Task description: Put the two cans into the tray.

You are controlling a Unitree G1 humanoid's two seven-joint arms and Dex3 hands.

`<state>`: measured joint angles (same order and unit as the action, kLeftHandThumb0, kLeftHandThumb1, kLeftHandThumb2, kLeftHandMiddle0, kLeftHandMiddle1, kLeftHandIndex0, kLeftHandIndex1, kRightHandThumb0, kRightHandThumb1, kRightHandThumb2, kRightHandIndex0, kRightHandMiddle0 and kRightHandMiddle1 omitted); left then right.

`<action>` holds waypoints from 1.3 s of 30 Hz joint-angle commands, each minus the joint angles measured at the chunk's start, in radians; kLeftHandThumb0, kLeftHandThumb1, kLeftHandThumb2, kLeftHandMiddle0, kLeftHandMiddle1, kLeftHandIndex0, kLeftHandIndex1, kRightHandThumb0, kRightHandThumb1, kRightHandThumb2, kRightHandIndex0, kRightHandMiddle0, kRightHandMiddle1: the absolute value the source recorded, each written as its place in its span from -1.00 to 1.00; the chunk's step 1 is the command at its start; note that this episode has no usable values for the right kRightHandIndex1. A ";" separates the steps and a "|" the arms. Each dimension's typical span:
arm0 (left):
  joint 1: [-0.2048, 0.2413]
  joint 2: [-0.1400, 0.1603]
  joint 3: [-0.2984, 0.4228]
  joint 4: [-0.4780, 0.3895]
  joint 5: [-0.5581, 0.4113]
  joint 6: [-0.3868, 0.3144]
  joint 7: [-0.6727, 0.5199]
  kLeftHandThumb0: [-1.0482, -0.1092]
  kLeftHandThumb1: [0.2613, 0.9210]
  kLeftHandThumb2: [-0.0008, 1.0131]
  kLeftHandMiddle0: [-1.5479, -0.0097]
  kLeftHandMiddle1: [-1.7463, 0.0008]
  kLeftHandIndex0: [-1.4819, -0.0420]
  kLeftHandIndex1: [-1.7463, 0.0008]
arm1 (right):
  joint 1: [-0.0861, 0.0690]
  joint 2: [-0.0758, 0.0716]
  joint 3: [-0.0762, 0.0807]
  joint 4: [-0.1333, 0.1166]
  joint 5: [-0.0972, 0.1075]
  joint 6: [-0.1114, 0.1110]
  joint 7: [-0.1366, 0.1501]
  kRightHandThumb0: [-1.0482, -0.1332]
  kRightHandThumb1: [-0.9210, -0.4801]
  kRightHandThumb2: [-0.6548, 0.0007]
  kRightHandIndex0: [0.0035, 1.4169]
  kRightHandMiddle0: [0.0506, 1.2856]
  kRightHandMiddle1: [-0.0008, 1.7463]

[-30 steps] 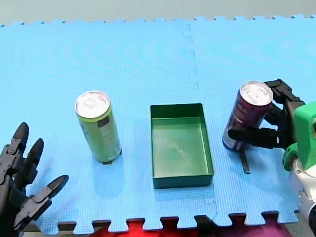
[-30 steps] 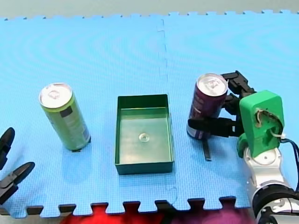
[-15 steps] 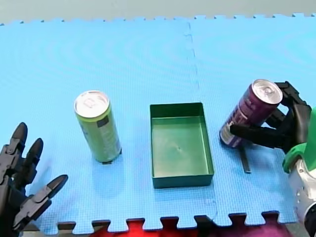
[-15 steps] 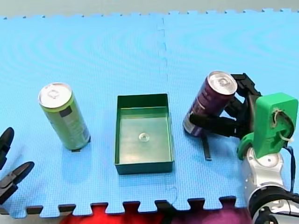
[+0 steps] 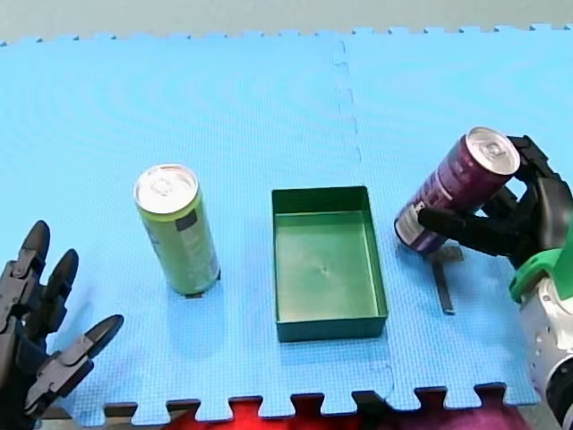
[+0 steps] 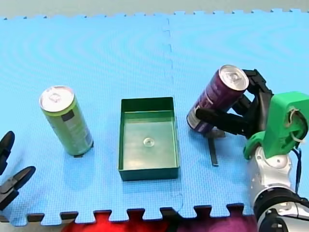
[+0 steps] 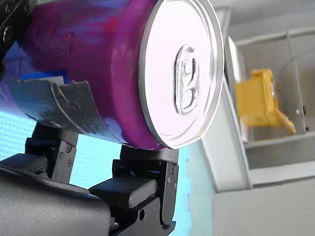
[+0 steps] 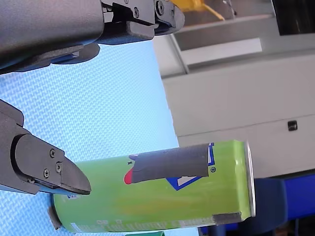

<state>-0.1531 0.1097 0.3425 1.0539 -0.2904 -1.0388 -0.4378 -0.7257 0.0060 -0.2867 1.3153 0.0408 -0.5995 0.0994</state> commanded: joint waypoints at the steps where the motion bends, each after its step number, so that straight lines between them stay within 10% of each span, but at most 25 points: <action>1: -0.002 0.003 -0.002 0.000 0.005 0.002 0.006 -1.00 0.80 -1.00 0.69 0.99 0.87 1.00 | -0.017 -0.012 0.018 -0.011 -0.015 -0.015 -0.022 0.84 -0.48 0.97 0.34 -0.14 1.00; 13: 0.001 -0.003 -0.015 -0.009 0.019 0.006 0.025 -1.00 0.80 -1.00 0.69 1.00 0.87 1.00 | -0.054 -0.027 0.029 -0.021 -0.014 -0.045 -0.019 0.83 -0.48 0.97 0.35 -0.14 1.00; 22: -0.002 -0.004 -0.019 -0.003 0.024 0.007 0.035 -1.00 0.79 -1.00 0.69 1.00 0.87 1.00 | -0.066 -0.037 0.064 -0.028 -0.045 -0.075 -0.021 0.83 -0.48 0.97 0.35 -0.13 1.00; 39: -0.005 -0.008 -0.023 0.003 0.032 0.008 0.041 -1.00 0.79 -1.00 0.70 1.00 0.87 1.00 | -0.101 0.011 0.091 -0.050 -0.040 -0.067 -0.020 0.83 -0.48 0.98 0.35 -0.14 1.00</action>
<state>-0.1560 0.1002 0.3212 1.0551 -0.2589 -1.0308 -0.4015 -0.8114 0.0106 -0.1981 1.2792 -0.0065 -0.6577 0.0765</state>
